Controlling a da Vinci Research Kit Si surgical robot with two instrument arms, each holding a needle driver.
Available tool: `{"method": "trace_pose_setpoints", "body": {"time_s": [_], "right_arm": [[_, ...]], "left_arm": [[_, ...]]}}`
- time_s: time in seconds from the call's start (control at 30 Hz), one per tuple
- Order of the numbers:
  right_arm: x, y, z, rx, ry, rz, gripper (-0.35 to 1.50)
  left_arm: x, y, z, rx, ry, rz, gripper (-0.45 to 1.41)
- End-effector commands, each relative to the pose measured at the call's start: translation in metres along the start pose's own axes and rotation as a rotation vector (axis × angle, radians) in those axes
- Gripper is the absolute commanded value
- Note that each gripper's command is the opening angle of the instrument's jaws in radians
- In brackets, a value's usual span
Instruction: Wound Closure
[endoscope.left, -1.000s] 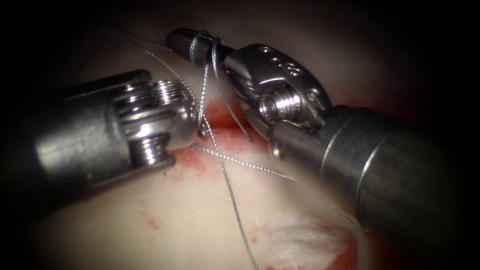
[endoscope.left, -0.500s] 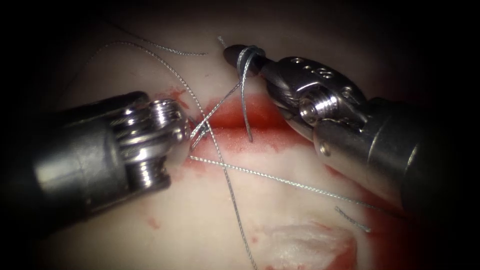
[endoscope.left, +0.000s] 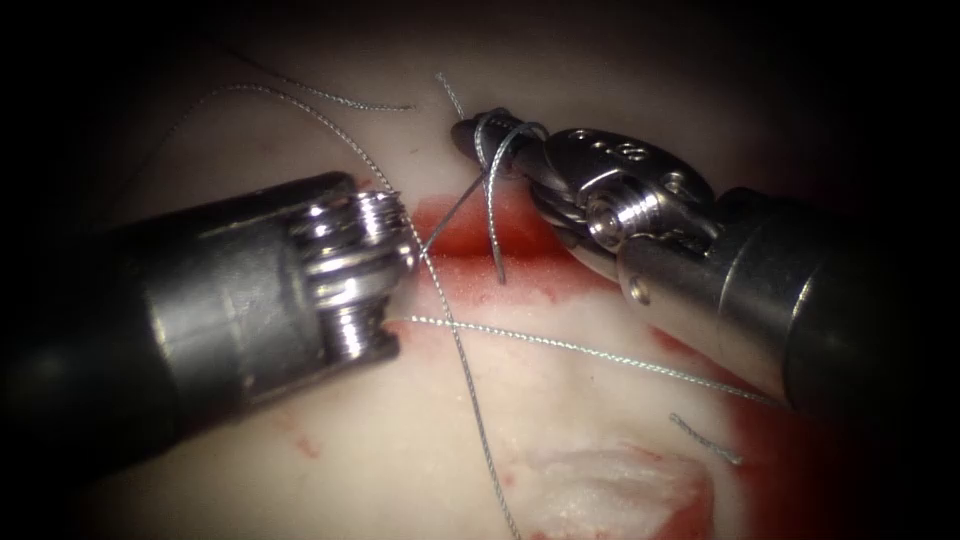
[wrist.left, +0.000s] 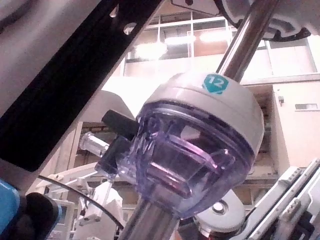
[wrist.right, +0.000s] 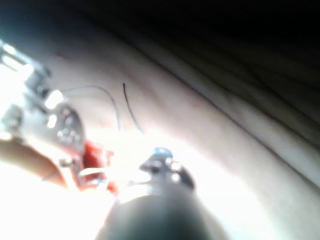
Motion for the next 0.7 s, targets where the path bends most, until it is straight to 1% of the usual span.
{"method": "trace_pose_setpoints", "body": {"time_s": [0.03,0.1,0.13,0.2,0.3,0.33,0.4,0.7], "right_arm": [[0.0012,0.0001,0.001,-0.001,0.007,-0.003,0.39],[0.0013,0.0001,0.0011,-0.003,0.008,-0.008,0.39],[0.0015,0.0003,0.0013,-0.007,0.009,-0.017,0.46],[0.0015,0.0005,0.0016,-0.011,0.011,-0.016,0.44],[0.0011,0.0008,0.0022,-0.016,0.017,-0.022,0.47],[0.001,0.0009,0.0024,-0.018,0.019,-0.03,0.37],[0.0011,0.001,0.0028,-0.023,0.022,-0.035,0.34],[0.0006,0.0012,0.0035,-0.034,0.018,-0.043,0.36]], "left_arm": [[-0.0012,0.0009,-0.0007,-0.002,-0.002,-0.009,-0.45],[-0.0012,0.0009,-0.0007,-0.001,0.001,-0.015,-0.45],[-0.0012,0.0009,-0.0007,0.003,0.009,-0.021,-0.45],[-0.0012,0.001,-0.0007,0.003,0.008,-0.026,-0.45],[-0.0011,0.001,-0.0008,0.005,0.014,-0.025,-0.45],[-0.001,0.001,-0.0008,0.006,0.016,-0.025,-0.45],[-0.001,0.001,-0.0007,0.006,0.016,-0.03,-0.45],[-0.0011,0.0011,0.0002,0.003,0.038,-0.063,-0.45]]}}
